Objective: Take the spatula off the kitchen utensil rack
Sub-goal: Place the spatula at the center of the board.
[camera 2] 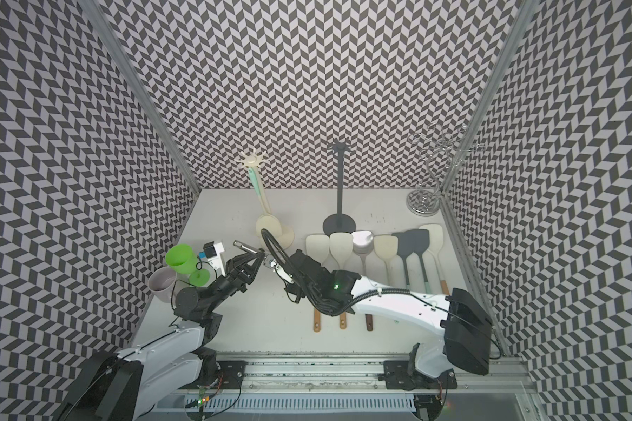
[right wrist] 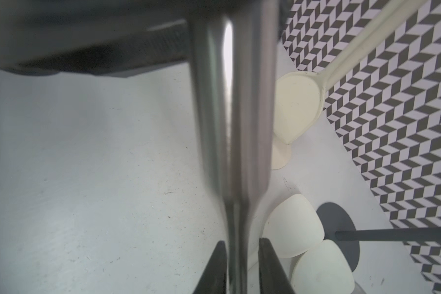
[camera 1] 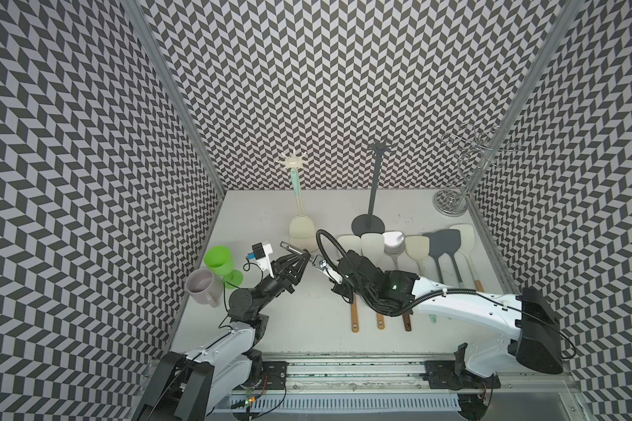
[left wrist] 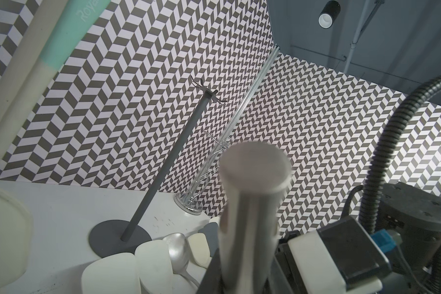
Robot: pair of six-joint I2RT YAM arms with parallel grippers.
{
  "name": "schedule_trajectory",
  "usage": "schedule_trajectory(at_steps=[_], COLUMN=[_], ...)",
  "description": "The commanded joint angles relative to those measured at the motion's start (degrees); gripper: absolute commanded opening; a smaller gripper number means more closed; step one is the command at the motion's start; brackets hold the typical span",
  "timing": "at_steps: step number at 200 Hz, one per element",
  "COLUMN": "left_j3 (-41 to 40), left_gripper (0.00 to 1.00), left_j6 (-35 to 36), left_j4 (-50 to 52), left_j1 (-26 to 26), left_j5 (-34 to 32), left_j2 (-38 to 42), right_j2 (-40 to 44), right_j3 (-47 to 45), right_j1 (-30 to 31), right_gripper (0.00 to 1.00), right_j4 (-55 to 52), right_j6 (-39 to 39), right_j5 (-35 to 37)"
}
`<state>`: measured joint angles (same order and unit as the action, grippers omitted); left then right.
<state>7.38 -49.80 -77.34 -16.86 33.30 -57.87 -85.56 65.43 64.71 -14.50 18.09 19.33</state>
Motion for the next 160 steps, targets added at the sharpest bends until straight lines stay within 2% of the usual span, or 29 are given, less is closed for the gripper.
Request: schedule_trajectory(at_steps=[1,31,68,77,104,136,160], left_j3=[-0.7,-0.7,-0.9,-1.0,-1.1,-2.0,-2.5], left_gripper=[0.0,0.0,0.0,0.0,0.0,0.0,0.0], left_j6=[-1.3,-0.2,2.1,2.3,3.3,4.4,5.7], left_j4=[-0.7,2.9,7.3,7.5,8.6,9.7,12.2], left_j1=[-0.2,-0.3,-0.4,-0.4,-0.4,-0.3,-0.4], left_j5=[-2.1,-3.3,-5.8,-6.0,-7.0,-8.9,-10.9], left_j2=[2.4,6.4,9.9,10.2,10.9,12.9,16.5], right_j2=[1.2,2.7,8.7,10.8,17.0,21.6,23.0], right_j3=[0.0,1.0,-0.7,-2.0,-6.6,-12.3,-17.4], right_j1=[0.3,0.4,0.3,0.3,0.2,-0.3,-0.5], right_gripper=[0.46,0.63,0.84,0.99,1.0,1.0,1.0], right_j4=[5.8,3.1,1.6,2.5,6.3,13.1,23.3], right_j6=[-3.5,-8.2,-19.2,-22.4,-35.6,-55.9,-70.3], right_j5=[1.1,0.5,1.3,0.0,-7.3,-15.7,-23.8])
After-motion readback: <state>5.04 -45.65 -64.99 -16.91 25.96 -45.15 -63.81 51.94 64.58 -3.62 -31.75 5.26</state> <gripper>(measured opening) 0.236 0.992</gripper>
